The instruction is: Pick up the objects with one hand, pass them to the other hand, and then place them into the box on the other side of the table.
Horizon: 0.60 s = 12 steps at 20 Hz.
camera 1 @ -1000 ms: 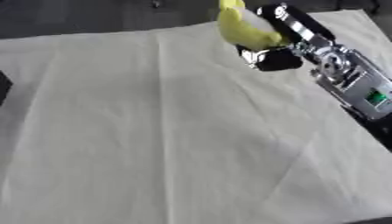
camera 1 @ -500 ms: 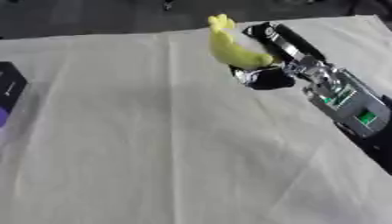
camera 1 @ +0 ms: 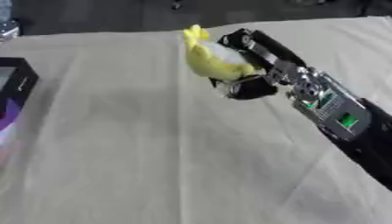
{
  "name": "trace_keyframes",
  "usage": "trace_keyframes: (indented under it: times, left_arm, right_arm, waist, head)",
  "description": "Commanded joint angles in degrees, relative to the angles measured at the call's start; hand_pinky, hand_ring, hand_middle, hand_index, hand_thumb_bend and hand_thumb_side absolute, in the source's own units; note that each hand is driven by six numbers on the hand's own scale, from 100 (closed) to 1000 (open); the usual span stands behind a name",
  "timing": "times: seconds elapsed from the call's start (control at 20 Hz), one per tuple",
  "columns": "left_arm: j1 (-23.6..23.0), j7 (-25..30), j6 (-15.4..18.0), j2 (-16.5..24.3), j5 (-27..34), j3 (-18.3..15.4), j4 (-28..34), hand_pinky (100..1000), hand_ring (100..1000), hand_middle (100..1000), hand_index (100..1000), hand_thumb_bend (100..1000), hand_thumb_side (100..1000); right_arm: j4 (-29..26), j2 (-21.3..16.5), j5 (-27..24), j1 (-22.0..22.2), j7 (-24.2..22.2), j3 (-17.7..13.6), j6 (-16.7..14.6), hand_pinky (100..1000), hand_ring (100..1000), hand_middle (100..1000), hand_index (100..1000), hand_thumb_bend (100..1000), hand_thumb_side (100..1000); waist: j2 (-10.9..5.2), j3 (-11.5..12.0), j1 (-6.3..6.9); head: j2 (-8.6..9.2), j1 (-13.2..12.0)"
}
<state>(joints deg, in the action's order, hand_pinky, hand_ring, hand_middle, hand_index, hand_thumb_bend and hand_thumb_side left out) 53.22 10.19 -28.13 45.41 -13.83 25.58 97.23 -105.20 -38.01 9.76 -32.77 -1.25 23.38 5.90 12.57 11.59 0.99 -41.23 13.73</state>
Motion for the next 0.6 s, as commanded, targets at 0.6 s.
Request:
trace_keyframes:
  times: [0.6]
  left_arm:
    - [9.9, 15.8, 1.6, -7.7, -9.5, 10.3, 3.4, 823, 806, 827, 953, 841, 206]
  right_arm:
    - [0.3, 1.1, 1.0, -3.3, -5.2, 2.4, -0.3, 779, 532, 411, 566, 100, 100]
  waist:
    - [-1.89, 1.1, 0.56]
  head:
    - [-0.3, 0.7]
